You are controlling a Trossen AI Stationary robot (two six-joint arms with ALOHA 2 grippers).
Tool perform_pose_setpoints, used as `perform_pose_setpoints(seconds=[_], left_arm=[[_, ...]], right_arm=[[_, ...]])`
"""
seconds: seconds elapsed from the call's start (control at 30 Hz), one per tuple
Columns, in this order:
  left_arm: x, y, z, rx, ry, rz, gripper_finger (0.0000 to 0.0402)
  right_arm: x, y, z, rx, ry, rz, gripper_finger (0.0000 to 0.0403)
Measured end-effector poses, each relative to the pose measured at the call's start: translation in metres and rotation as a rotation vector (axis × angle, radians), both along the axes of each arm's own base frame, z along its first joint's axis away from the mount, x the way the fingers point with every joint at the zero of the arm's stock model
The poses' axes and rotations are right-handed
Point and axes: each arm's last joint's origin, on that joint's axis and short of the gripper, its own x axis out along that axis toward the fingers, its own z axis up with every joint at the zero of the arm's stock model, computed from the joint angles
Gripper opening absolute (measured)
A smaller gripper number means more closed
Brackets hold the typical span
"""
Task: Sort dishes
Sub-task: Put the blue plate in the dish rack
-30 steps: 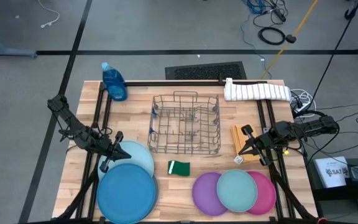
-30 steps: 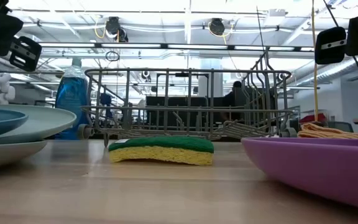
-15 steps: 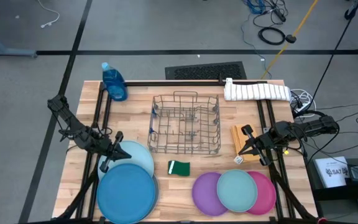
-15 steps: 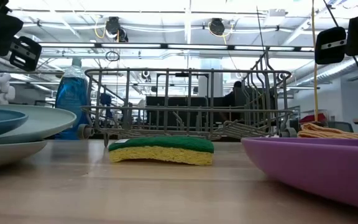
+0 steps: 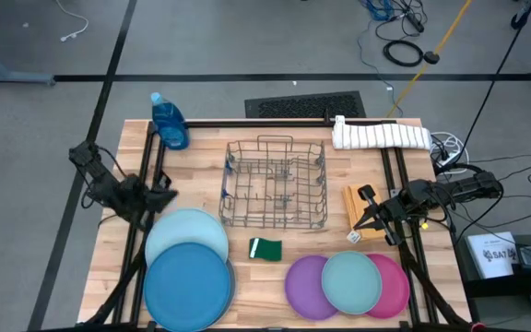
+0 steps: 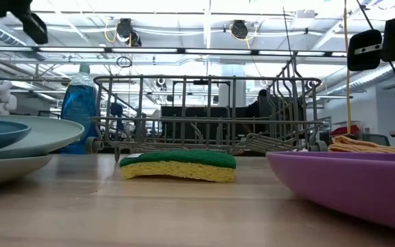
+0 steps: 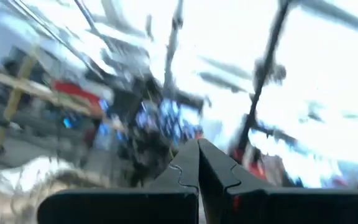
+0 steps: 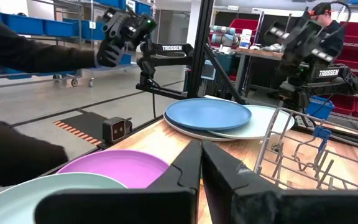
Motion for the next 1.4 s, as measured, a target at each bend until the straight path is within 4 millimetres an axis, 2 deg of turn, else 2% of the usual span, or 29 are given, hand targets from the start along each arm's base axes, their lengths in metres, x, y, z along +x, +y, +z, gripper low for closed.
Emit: perform_pose_setpoints(seconds=[0.13,0.3,0.43,0.6,0.7,0.83,0.97,1.17,1.27,1.4], left_arm=[[-0.001,0.001,0.002,0.022,-0.035,-0.001,0.0000],[0.003,-0.009,-0.002,0.072,-0.045,-0.223,0.0000],[0.012,-0.017,-0.016,0.085,0.106,-0.255,0.0000],[0.024,-0.022,-0.030,-0.030,0.339,-0.182,0.0000],[0.028,-0.029,-0.024,0.013,0.449,-0.268,0.0000],[0.032,-0.033,-0.008,0.064,0.541,-0.268,0.0005],[0.031,-0.033,0.013,0.165,0.641,-0.274,0.0048],[0.026,-0.030,0.035,0.147,0.799,-0.289,0.0140],[0.026,-0.032,0.034,0.158,0.928,-0.346,0.0163],[0.030,-0.040,0.020,0.132,1.141,-0.394,0.0168]], right_arm=[[0.000,0.000,0.000,0.000,0.000,0.000,0.0006],[0.000,0.000,0.000,0.000,0.000,0.000,0.0006],[0.000,0.000,0.000,0.000,0.000,-0.001,0.0006],[0.000,0.000,0.000,0.000,0.000,-0.001,0.0006],[0.000,0.000,0.000,0.000,0.000,0.000,0.0006],[0.000,0.000,0.000,0.000,0.000,0.000,0.0006],[0.000,0.000,0.000,-0.033,-0.020,-0.006,0.0006],[0.000,-0.003,0.012,-0.352,-0.299,-0.109,0.0006],[-0.001,-0.003,0.016,-0.528,-0.430,-0.141,0.0006],[-0.001,-0.003,0.016,-0.580,-0.455,-0.147,0.0006]])
